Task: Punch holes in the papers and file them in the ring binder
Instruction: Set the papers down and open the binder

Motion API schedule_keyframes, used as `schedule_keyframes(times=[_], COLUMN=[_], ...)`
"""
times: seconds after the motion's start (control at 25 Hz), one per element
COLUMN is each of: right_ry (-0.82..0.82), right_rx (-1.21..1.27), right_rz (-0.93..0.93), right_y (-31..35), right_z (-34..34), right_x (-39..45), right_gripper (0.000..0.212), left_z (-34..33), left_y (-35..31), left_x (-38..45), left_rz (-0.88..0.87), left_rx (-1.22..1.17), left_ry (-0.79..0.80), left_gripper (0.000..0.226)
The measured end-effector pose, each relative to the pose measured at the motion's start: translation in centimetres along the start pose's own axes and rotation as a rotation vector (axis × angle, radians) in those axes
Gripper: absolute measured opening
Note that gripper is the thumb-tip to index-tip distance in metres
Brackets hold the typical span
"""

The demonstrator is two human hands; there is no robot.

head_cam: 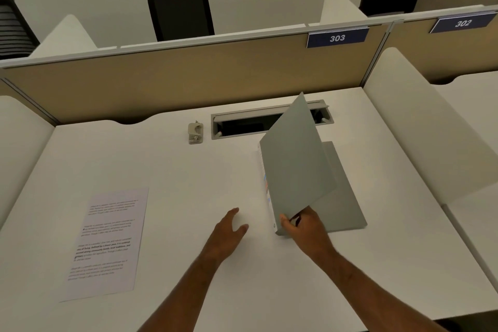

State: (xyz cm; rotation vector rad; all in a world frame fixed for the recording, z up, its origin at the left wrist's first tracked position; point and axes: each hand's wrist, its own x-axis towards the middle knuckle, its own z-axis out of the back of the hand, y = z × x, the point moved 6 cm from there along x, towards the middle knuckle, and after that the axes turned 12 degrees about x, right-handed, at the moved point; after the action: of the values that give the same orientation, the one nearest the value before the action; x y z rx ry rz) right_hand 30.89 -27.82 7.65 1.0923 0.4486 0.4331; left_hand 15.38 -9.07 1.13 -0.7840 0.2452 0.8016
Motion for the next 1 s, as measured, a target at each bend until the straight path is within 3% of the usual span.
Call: schedule_keyframes(times=[0.12,0.28,0.4,0.56,0.72,1.0], right_ry=[0.108,0.244,0.327,0.42,0.484,0.554], right_rx=[-0.083,-0.143,-0.153,-0.175,-0.193,-0.194], right_rz=[0.051,0.104,0.181,0.279,0.373,0.378], right_y=[0.2,-0.2,0.8,1.8,2.5,2.5], right_z=[-1.9,-4.6,-6.2,-8.5,-10.5,-13.5], right_x=[-1.1,-2.4,-3.8,-5.3,-6.1,-6.1], right_gripper=[0.018,0.033,0.028,0.04,0.027,0.028], left_z=[1.2,2.6,3.5,5.5,8.2,11.6], left_y=[-0.4,-1.1,-1.1,-1.6,-2.0,-0.7], left_x=[-0.6,-1.3,-1.6,-2.6,-3.8,-5.7], left_rz=[0.009,0.028,0.016,0.013,-0.019,-0.017], left_rx=[-0.138,-0.361,-0.491,-0.634,-0.721,-0.852], left_ry=[-0.019,-0.028,-0.037,-0.036,-0.045,-0.006], left_gripper=[0.062,0.056,0.059,0.057,0.053,0.075])
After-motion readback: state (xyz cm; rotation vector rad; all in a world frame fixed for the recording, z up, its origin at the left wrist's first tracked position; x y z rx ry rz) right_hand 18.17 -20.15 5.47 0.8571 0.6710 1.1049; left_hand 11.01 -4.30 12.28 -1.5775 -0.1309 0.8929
